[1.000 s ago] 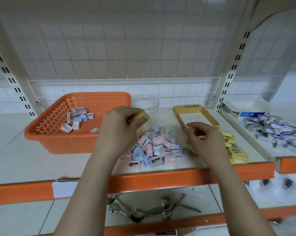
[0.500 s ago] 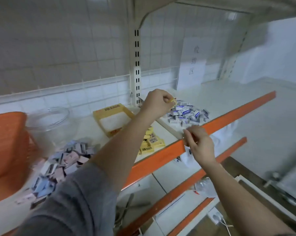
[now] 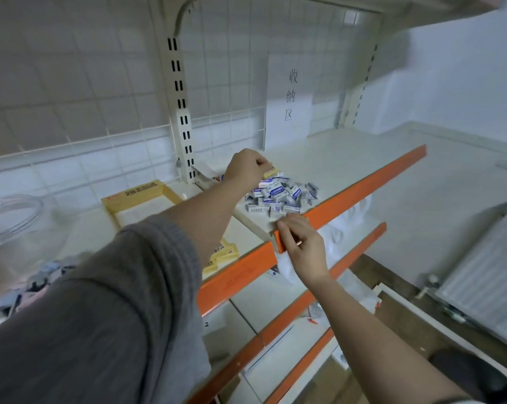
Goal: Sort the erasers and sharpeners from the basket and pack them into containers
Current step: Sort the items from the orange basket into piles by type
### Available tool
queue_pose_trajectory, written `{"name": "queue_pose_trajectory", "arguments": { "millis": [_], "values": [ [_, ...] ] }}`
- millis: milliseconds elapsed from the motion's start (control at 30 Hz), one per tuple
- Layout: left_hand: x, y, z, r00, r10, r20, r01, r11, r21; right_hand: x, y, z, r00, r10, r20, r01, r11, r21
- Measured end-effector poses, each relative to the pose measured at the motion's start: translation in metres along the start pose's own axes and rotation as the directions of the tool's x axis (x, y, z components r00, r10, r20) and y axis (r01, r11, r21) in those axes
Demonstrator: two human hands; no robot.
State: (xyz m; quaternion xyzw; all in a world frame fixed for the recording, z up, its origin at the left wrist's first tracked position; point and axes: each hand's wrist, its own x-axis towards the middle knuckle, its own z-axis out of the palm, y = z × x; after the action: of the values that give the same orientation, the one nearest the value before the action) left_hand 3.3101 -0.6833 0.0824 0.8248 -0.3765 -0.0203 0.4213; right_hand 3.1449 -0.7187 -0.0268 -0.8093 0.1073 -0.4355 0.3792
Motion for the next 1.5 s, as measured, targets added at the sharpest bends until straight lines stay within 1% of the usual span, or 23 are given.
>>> {"name": "queue_pose_trajectory", "arguments": {
  "millis": [167,333,400,467,567,700,767,900,1000,1100,1167,1200,1267,1333,1367,1433,1500],
  "values": [
    [-0.008,-0.003,-0.007,1.0,0.005,-0.027,-0.005,1.0,-0.003,0.0,0.001,0.003,1.0,-0.011,-0.028,0.011,1.0,0.003],
    [-0.03,-0.01,-0.03,0.975,-0.072,-0.209,0.047,0.991,-0.123,-0.002,0.004,0.006,0.998,-0.021,-0.053,0.022,1.0,0.011],
    [-0.042,-0.016,-0.037,0.968,-0.087,-0.237,0.059,0.991,-0.122,-0.002,0.003,0.008,0.997,-0.017,-0.072,0.017,1.0,0.008],
    [-0.051,-0.018,-0.034,0.981,-0.072,-0.181,0.062,0.996,-0.058,-0.001,0.0,0.011,0.996,-0.004,-0.09,0.005,1.0,0.013],
    [-0.051,-0.014,-0.018,0.999,-0.041,-0.029,0.041,0.999,0.029,-0.002,-0.002,0.013,0.994,-0.001,-0.113,0.004,1.0,0.029],
    [-0.045,-0.004,-0.003,0.998,-0.043,0.056,0.038,0.995,0.088,-0.001,-0.002,0.009,0.996,-0.004,-0.093,0.006,1.0,0.021],
    [-0.042,-0.001,0.0,0.997,-0.036,0.071,0.025,0.988,0.151,0.0,-0.002,0.008,0.997,-0.001,-0.079,0.002,1.0,0.018],
    [-0.032,0.003,0.003,0.999,-0.01,0.046,-0.006,0.942,0.334,-0.001,-0.001,0.004,0.999,0.001,-0.05,0.0,1.0,0.03],
    [-0.03,0.008,0.003,0.999,0.027,0.037,-0.04,0.919,0.391,0.0,-0.001,0.003,0.999,0.031,-0.025,-0.03,0.999,0.042],
    [-0.031,0.01,0.005,0.996,0.087,0.014,-0.084,0.9,0.428,-0.001,-0.001,0.003,0.999,0.037,-0.037,-0.036,0.999,0.036],
    [-0.033,0.01,0.003,0.997,0.083,-0.009,-0.073,0.919,0.388,-0.001,0.0,0.004,0.999,0.037,-0.04,-0.035,0.999,0.033],
    [-0.035,0.01,0.0,0.997,0.07,-0.032,-0.055,0.943,0.327,-0.001,0.0,0.004,0.999,0.035,-0.04,-0.034,0.999,0.034],
    [-0.042,0.006,-0.014,0.994,0.019,-0.111,-0.003,0.99,0.142,-0.002,0.001,0.005,0.999,0.026,-0.047,-0.024,0.999,0.039],
    [-0.062,-0.001,-0.037,0.982,-0.05,-0.182,0.046,0.999,-0.028,-0.002,0.001,0.006,0.997,0.011,-0.076,-0.008,0.999,0.044],
    [-0.077,-0.007,-0.049,0.978,-0.079,-0.193,0.065,0.995,-0.076,-0.002,0.001,0.008,0.996,0.002,-0.092,0.002,0.999,0.046],
    [-0.113,-0.021,-0.071,0.972,-0.117,-0.206,0.1,0.991,-0.092,-0.002,0.001,0.011,0.993,-0.01,-0.118,0.016,0.999,0.052],
    [-0.144,-0.033,-0.087,0.961,-0.151,-0.234,0.143,0.988,-0.051,-0.002,0.001,0.016,0.989,0.008,-0.147,0.002,0.998,0.067]
  ]
}}
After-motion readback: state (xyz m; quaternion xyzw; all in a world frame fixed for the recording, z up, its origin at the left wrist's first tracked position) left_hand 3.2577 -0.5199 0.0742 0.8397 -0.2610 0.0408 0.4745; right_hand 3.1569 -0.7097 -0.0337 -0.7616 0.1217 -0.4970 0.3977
